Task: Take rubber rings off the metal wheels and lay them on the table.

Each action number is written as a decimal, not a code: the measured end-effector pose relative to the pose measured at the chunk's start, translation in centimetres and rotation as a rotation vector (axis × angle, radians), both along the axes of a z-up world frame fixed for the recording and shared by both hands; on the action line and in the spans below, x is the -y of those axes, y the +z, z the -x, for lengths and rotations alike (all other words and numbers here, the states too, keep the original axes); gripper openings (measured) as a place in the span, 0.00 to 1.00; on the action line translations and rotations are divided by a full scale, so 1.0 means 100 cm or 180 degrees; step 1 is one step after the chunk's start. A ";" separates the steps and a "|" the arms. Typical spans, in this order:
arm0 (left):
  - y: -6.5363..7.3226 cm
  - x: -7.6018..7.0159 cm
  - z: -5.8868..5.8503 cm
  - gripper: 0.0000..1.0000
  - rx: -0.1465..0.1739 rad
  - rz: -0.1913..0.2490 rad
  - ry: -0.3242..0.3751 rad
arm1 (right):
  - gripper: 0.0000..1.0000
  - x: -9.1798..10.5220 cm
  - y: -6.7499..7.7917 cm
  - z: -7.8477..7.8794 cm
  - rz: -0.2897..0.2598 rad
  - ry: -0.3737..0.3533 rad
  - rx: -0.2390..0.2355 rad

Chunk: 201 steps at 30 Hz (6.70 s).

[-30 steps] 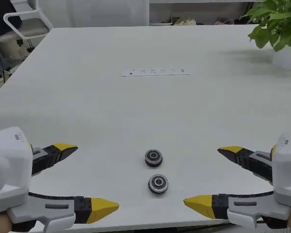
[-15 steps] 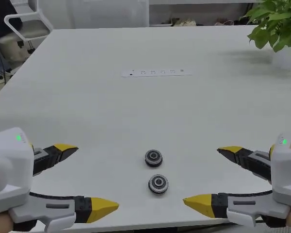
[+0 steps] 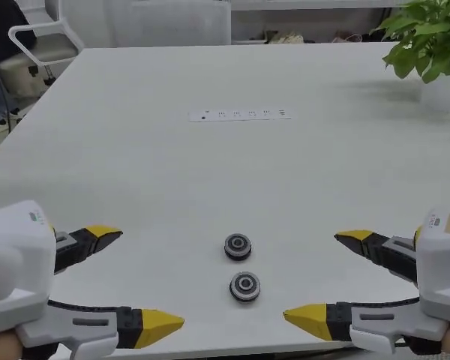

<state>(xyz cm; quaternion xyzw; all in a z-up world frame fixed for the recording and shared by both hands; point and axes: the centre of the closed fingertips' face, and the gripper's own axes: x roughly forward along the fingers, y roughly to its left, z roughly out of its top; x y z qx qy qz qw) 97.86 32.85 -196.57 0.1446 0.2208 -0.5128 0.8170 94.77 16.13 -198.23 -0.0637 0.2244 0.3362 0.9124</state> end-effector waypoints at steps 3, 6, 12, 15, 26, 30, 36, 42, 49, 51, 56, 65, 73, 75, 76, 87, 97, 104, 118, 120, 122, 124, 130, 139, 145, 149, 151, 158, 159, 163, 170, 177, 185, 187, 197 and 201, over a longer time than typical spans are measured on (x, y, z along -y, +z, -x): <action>0.000 0.000 0.000 0.84 0.0000 -0.0002 -0.0004 | 0.82 0.000 0.000 0.000 0.0003 0.0005 -0.0006; 0.000 0.000 0.000 0.85 0.0001 -0.0008 -0.0005 | 0.82 0.000 0.000 0.000 0.0003 0.0006 -0.0007; 0.000 0.001 0.001 0.85 0.0010 -0.0021 -0.0018 | 0.82 0.000 -0.001 0.001 0.0012 0.0004 -0.0023; -0.001 0.001 0.001 0.85 0.0013 -0.0029 -0.0033 | 0.83 -0.001 -0.001 0.001 -0.0002 0.0005 -0.0047; 0.001 0.005 0.002 0.86 -0.0039 -0.0010 -0.0082 | 0.84 -0.004 0.002 0.002 0.0013 0.0116 -0.0022; 0.003 0.005 0.000 0.86 -0.0035 0.0000 -0.0077 | 0.85 -0.009 0.005 0.003 0.0041 0.0219 0.0006; 0.005 0.006 -0.002 0.86 -0.0019 -0.0002 -0.0094 | 0.83 -0.011 0.012 -0.003 -0.0015 0.0255 0.0025; 0.009 0.014 -0.009 0.86 -0.0014 0.0035 -0.0111 | 0.83 -0.011 0.012 -0.009 0.0043 0.0307 0.0054; 0.008 0.023 -0.012 0.85 -0.0039 0.0029 -0.0194 | 0.81 -0.010 0.011 -0.015 0.0065 0.0363 0.0083; 0.008 0.025 -0.013 0.85 -0.0039 0.0031 -0.0207 | 0.79 -0.010 0.010 -0.017 0.0068 0.0385 0.0084; 0.008 0.032 -0.016 0.85 -0.0057 0.0054 -0.0234 | 0.78 -0.009 0.007 -0.023 0.0045 0.0398 0.0076; 0.000 0.041 -0.018 0.84 -0.0138 0.0050 -0.0298 | 0.75 -0.006 -0.003 -0.028 0.0006 0.0412 0.0036; -0.005 0.048 -0.024 0.83 -0.0173 0.0052 -0.0336 | 0.73 -0.006 -0.014 -0.031 -0.0005 0.0477 0.0024; -0.006 0.051 -0.023 0.82 -0.0182 0.0058 -0.0353 | 0.73 -0.007 -0.017 -0.031 0.0005 0.0515 0.0026; -0.006 0.052 -0.023 0.81 -0.0188 0.0061 -0.0363 | 0.72 -0.008 -0.018 -0.032 0.0011 0.0534 0.0029; -0.019 0.062 -0.026 0.75 -0.0285 0.0062 -0.0450 | 0.67 -0.012 -0.032 -0.036 0.0041 0.0635 -0.0003; -0.022 0.070 -0.029 0.72 -0.0347 0.0121 -0.0540 | 0.62 -0.018 -0.042 -0.039 0.0045 0.0751 -0.0005; -0.031 0.076 -0.027 0.68 -0.0343 0.0023 -0.0649 | 0.59 -0.020 -0.052 -0.043 0.0083 0.0835 -0.0031; -0.042 0.089 -0.022 0.58 -0.0400 -0.0028 -0.0834 | 0.54 -0.028 -0.067 -0.040 0.0186 0.1041 -0.0100; -0.044 0.091 -0.021 0.57 -0.0431 -0.0035 -0.0854 | 0.54 -0.029 -0.067 -0.039 0.0169 0.1051 -0.0107; -0.046 0.093 -0.020 0.55 -0.0463 -0.0036 -0.0873 | 0.53 -0.029 -0.068 -0.039 0.0173 0.1062 -0.0112; -0.049 0.095 -0.019 0.54 -0.0473 -0.0053 -0.0895 | 0.54 -0.029 -0.069 -0.039 0.0173 0.1069 -0.0117; -0.056 0.098 -0.018 0.50 -0.0525 -0.0077 -0.0935 | 0.53 -0.028 -0.071 -0.041 0.0171 0.1059 -0.0121; -0.064 0.105 -0.019 0.43 -0.0588 -0.0087 -0.0975 | 0.54 -0.030 -0.075 -0.040 0.0186 0.1106 -0.0149; -0.071 0.106 -0.017 0.39 -0.0609 -0.0147 -0.1006 | 0.54 -0.030 -0.077 -0.039 0.0189 0.1115 -0.0166; -0.074 0.107 -0.016 0.35 -0.0587 -0.0205 -0.1051 | 0.54 -0.029 -0.079 -0.040 0.0184 0.1108 -0.0175; -0.075 0.108 -0.016 0.33 -0.0583 -0.0213 -0.1065 | 0.54 -0.029 -0.079 -0.040 0.0182 0.1109 -0.0177; -0.081 0.111 -0.012 0.25 -0.0533 -0.0285 -0.1151 | 0.54 -0.029 -0.079 -0.040 0.0179 0.1116 -0.0183; -0.083 0.112 -0.012 0.24 -0.0516 -0.0312 -0.1165 | 0.54 -0.029 -0.079 -0.040 0.0180 0.1115 -0.0186; -0.087 0.115 -0.012 0.22 -0.0499 -0.0348 -0.1180 | 0.54 -0.028 -0.080 -0.040 0.0182 0.1106 -0.0192; -0.094 0.114 -0.010 0.19 -0.0443 -0.0444 -0.1243 | 0.54 -0.028 -0.080 -0.039 0.0188 0.1115 -0.0199; -0.096 0.119 -0.012 0.08 -0.0231 -0.0497 -0.1271 | 0.54 -0.028 -0.083 -0.037 0.0199 0.1125 -0.0227; -0.096 0.118 -0.013 0.08 -0.0066 -0.0511 -0.1296 | 0.54 -0.027 -0.086 -0.036 0.0259 0.1146 -0.0229; -0.097 0.118 -0.013 0.08 -0.0033 -0.0508 -0.1299 | 0.54 -0.027 -0.086 -0.036 0.0256 0.1143 -0.0232; -0.096 0.118 -0.013 0.08 0.0000 -0.0433 -0.1292 | 0.52 -0.028 -0.086 -0.034 0.0286 0.1214 -0.0234; -0.096 0.118 -0.013 0.08 -0.0002 -0.0430 -0.1273 | 0.51 -0.028 -0.087 -0.034 0.0318 0.1272 -0.0253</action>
